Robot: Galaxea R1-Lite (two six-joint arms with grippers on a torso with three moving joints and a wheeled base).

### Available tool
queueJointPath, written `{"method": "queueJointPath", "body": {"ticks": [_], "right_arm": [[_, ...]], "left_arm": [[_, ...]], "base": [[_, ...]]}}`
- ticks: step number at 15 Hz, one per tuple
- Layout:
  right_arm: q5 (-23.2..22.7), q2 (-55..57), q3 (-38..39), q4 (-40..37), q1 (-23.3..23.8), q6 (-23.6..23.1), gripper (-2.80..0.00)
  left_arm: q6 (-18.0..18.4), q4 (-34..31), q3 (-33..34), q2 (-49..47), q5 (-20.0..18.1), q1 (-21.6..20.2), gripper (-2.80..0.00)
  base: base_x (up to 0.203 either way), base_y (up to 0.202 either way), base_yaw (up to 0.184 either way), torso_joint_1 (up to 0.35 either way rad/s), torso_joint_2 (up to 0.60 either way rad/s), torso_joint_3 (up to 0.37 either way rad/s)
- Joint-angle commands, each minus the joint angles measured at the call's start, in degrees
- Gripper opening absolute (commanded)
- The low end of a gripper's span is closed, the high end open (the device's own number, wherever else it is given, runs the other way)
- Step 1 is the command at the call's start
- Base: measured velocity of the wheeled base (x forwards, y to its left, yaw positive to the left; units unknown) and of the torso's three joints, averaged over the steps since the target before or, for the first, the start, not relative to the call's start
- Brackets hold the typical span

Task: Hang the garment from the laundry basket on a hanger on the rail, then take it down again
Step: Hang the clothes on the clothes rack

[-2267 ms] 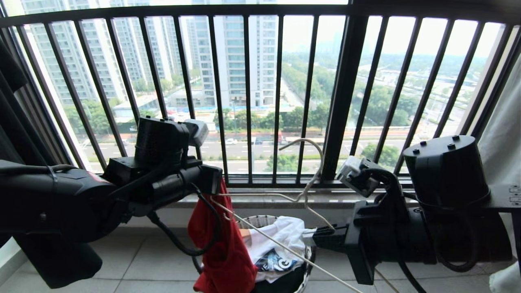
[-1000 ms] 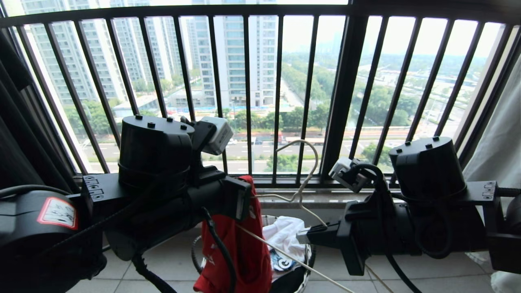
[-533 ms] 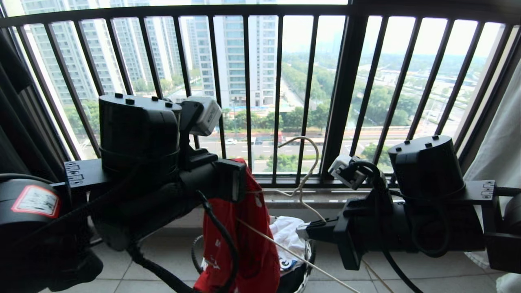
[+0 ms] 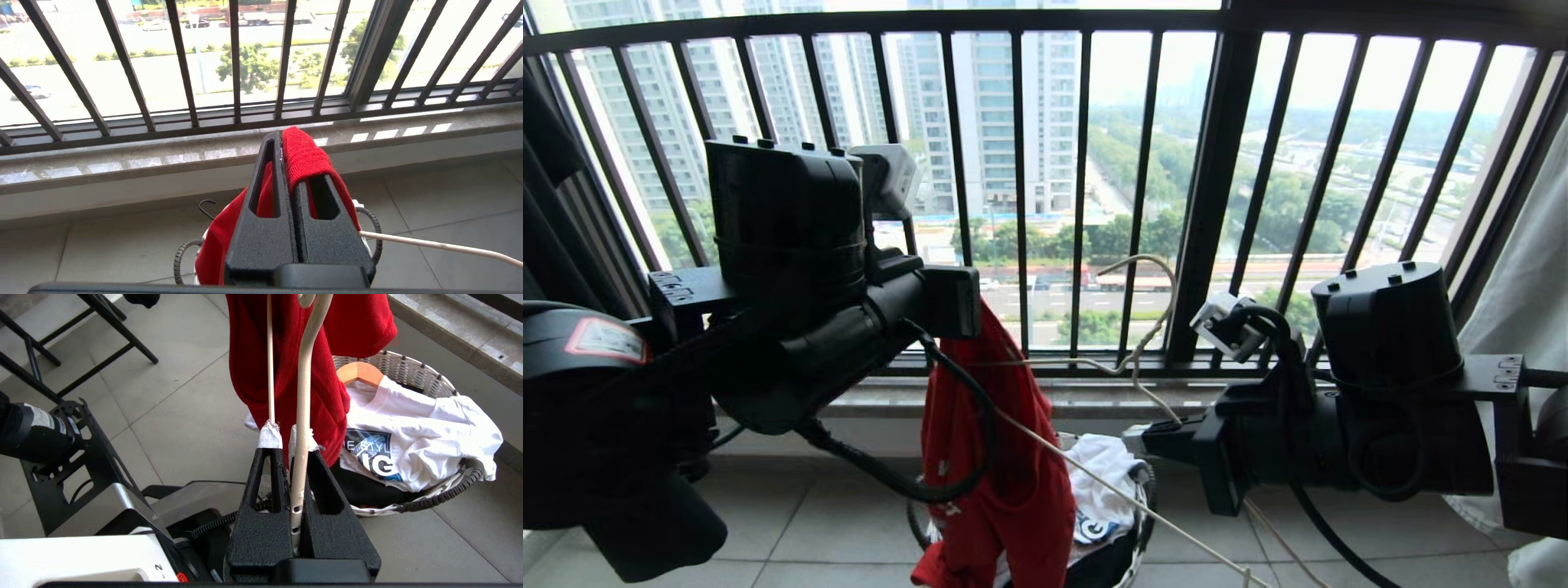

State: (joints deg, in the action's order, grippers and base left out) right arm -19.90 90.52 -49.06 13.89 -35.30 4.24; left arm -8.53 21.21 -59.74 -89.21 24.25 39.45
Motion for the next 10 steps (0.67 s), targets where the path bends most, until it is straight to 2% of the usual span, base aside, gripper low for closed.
{"method": "queueJointPath", "body": {"ticks": [1, 8, 10], "right_arm": [[0.79, -0.16, -0.06, 0.13, 0.06, -0.02, -2.80], [2.76, -0.11, -0.81, 0.35, 2.07, -0.14, -2.80], [2.76, -0.25, -0.77, 0.34, 2.26, -0.38, -2.80]], "left_arm": [[0.02, 0.15, -0.82, -0.60, 0.27, -1.75, -2.80], [0.79, -0.33, -1.02, -0.91, 0.68, -1.92, -2.80], [0.88, -0.05, -2.73, -2.70, 4.36, -2.79, -2.80]], "base": [[0.000, 0.000, 0.000, 0.000, 0.00, 0.000], [0.000, 0.000, 0.000, 0.000, 0.00, 0.000], [0.000, 0.000, 0.000, 0.000, 0.00, 0.000]]}}
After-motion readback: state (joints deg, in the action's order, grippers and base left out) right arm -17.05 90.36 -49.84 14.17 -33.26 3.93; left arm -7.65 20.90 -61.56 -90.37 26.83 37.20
